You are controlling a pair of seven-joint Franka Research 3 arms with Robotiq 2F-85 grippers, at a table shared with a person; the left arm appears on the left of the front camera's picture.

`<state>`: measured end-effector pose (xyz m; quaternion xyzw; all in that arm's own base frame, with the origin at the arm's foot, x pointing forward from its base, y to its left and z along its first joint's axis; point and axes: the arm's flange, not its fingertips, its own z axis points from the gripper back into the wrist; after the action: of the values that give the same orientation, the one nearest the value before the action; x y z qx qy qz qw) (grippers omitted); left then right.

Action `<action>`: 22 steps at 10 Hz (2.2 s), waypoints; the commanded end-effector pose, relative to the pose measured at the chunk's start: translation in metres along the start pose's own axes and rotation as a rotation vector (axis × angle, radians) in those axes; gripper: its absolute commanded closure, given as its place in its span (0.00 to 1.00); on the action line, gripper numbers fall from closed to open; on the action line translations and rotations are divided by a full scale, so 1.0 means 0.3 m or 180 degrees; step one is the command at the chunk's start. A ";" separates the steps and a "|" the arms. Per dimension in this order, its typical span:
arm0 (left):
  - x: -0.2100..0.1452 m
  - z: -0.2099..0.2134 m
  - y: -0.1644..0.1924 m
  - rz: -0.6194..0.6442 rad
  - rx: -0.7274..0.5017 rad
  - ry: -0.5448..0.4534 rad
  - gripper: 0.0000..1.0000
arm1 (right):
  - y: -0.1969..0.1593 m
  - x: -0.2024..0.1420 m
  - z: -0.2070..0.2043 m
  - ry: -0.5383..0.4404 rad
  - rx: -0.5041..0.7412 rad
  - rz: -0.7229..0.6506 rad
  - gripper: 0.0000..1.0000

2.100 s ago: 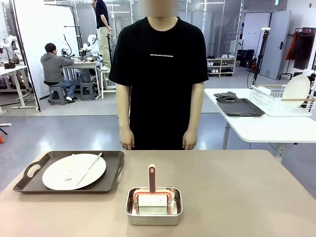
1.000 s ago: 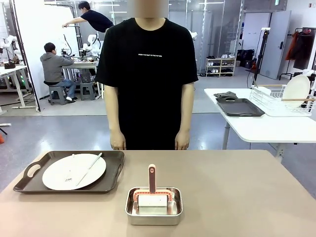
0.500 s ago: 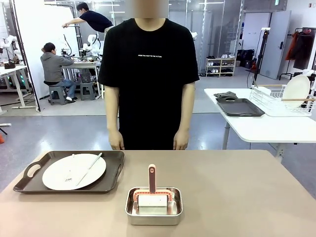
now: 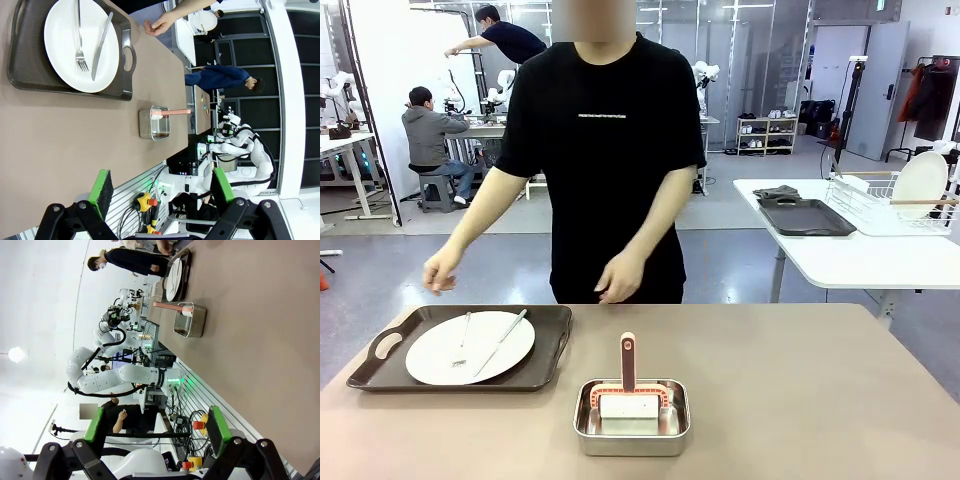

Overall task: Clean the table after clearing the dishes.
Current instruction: When the right (or left) Handle tray is removed, use the right hand (or left hand) to clean the right (or left) side of the table with the Lint Roller.

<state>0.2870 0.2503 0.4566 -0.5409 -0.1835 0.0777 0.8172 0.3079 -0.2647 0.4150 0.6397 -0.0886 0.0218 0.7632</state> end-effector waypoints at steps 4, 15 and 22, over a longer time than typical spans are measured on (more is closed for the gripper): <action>-0.001 0.007 -0.003 -0.0010 0.0007 -0.0019 0.00 | 0.012 -0.001 0.000 -0.0001 -0.0008 0.0004 0.00; -0.001 0.007 -0.003 -0.0010 0.0007 -0.0019 0.00 | 0.012 -0.001 0.000 -0.0001 -0.0008 0.0004 0.00; -0.001 0.007 -0.003 -0.0010 0.0007 -0.0019 0.00 | 0.012 -0.001 0.000 -0.0001 -0.0008 0.0004 0.00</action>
<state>0.2870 0.2503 0.4566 -0.5409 -0.1835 0.0777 0.8172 0.3079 -0.2647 0.4150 0.6397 -0.0886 0.0218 0.7632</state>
